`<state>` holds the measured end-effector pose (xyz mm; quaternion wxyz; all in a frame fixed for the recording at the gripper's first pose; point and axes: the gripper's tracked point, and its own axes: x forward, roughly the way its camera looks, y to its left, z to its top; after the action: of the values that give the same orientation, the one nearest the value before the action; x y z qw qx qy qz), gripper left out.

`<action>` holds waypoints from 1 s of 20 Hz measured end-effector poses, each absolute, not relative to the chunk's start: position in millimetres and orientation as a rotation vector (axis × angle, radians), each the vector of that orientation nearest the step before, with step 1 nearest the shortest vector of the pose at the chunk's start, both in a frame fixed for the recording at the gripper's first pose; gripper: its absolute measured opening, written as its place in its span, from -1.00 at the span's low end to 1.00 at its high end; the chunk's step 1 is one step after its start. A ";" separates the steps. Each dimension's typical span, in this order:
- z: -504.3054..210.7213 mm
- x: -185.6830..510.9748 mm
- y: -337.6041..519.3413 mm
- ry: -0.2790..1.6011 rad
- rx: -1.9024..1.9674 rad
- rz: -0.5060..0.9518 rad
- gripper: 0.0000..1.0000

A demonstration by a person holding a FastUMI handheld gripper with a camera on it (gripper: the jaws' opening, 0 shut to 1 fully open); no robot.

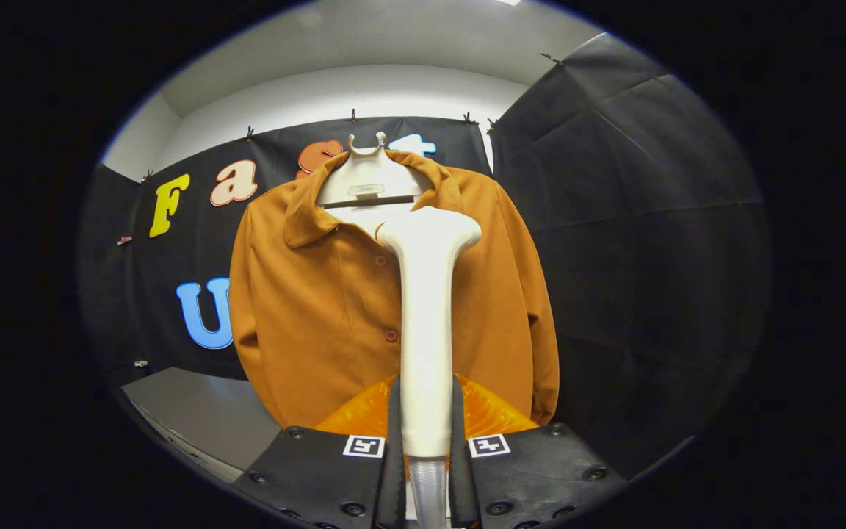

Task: Iron the clothes twice with a garment steamer, once on the left side and once on the right side.

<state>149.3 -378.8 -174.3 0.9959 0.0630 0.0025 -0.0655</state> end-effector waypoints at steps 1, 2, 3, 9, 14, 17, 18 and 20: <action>-181.8 150.0 -381.7 0.014 0.126 -0.137 -0.47; -188.8 147.9 -384.1 0.029 0.128 -0.140 -0.47; -193.3 145.3 -387.0 0.035 0.132 -0.143 -0.47; -247.1 127.2 -395.8 0.126 0.141 -0.152 -0.47; -280.2 112.7 -401.7 0.196 0.133 -0.164 -0.47; -299.6 102.9 -402.7 0.233 0.132 -0.173 -0.46; -305.9 99.2 -402.3 0.245 0.133 -0.175 -0.47; -317.2 94.2 -401.4 0.266 0.138 -0.177 -0.47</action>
<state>94.2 -401.4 -317.2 0.9849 0.0688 0.1325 -0.0880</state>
